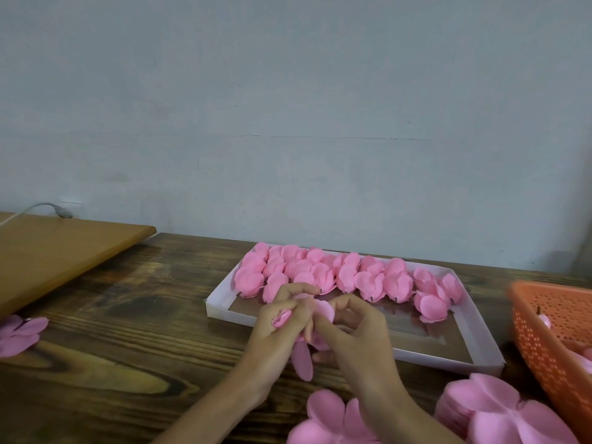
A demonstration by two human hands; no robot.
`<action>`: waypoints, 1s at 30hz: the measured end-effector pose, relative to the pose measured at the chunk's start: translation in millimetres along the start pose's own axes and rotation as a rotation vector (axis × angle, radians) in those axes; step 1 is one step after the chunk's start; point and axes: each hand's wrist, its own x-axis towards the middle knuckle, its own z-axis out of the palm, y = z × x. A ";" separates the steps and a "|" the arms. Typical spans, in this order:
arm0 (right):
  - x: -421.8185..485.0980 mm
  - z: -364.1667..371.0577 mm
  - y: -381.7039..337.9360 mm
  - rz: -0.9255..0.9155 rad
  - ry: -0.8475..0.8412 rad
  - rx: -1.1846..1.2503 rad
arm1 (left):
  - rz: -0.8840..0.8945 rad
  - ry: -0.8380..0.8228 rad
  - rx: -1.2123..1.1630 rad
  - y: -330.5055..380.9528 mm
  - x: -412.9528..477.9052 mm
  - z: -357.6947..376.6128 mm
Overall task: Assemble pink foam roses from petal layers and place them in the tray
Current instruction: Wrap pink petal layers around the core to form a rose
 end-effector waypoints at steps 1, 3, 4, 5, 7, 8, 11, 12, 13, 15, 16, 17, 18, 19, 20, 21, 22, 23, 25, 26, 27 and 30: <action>-0.2 0.3 -0.5 -0.004 0.005 0.033 | 0.001 -0.012 0.000 -0.2 -0.2 0.5; -0.8 0.8 -1.9 0.014 -0.005 0.108 | -0.005 -0.022 -0.028 -0.5 -0.5 1.6; -1.1 1.5 -2.3 0.030 -0.021 0.147 | -0.012 -0.020 -0.049 -0.4 -0.6 2.1; -1.5 2.3 -2.5 0.041 -0.044 0.177 | -0.015 -0.012 -0.063 0.3 -0.7 2.4; -2.5 4.2 -2.6 0.035 -0.106 0.196 | 0.002 0.013 -0.069 2.0 -1.3 2.9; -3.0 5.0 -2.3 0.018 -0.144 0.197 | 0.015 0.023 -0.076 2.9 -1.4 3.3; -5.0 7.7 -2.9 -0.031 -0.239 0.202 | 0.023 0.053 -0.090 3.5 -0.9 3.3; -5.5 8.5 -3.2 -0.043 -0.263 0.202 | 0.024 0.058 -0.092 2.7 -0.6 3.1; -5.5 9.0 -3.3 -0.052 -0.283 0.199 | 0.026 0.060 -0.093 2.0 -0.4 3.1; -4.2 10.0 -1.9 -0.062 -0.299 0.190 | 0.033 0.071 -0.086 1.1 0.1 3.2; -2.7 10.3 -0.2 -0.063 -0.291 0.183 | 0.035 0.077 -0.097 0.2 0.3 3.5; -1.5 10.4 1.9 -0.061 -0.279 0.176 | 0.029 0.085 -0.120 -1.4 0.7 3.5; -1.0 10.6 3.0 -0.057 -0.274 0.171 | 0.017 0.089 -0.148 -3.1 1.1 3.3; -0.9 11.0 3.7 -0.055 -0.278 0.167 | 0.008 0.091 -0.155 -5.1 1.5 2.3; -1.5 12.0 4.0 -0.061 -0.291 0.158 | 0.007 0.098 -0.136 -7.7 2.3 0.9; -2.2 13.0 4.2 -0.074 -0.306 0.139 | 0.020 0.100 -0.101 -10.0 3.1 -1.0; -3.4 14.0 4.8 -0.094 -0.313 0.108 | 0.037 0.095 -0.074 -11.6 3.7 -2.5; -3.7 14.7 5.7 -0.119 -0.305 0.061 | 0.043 0.089 -0.060 -11.7 3.5 -3.6; -4.2 15.0 6.8 -0.185 -0.284 -0.061 | 0.013 0.087 -0.066 -8.7 2.6 -4.2; -4.4 14.8 6.6 -0.216 -0.289 -0.101 | -0.004 0.086 -0.076 -6.9 1.9 -4.4; -4.9 14.4 6.2 -0.241 -0.306 -0.122 | -0.015 0.082 -0.084 -6.2 1.1 -5.0; -6.8 13.6 5.4 -0.311 -0.367 -0.212 | -0.031 0.061 -0.098 -4.2 -0.5 -5.8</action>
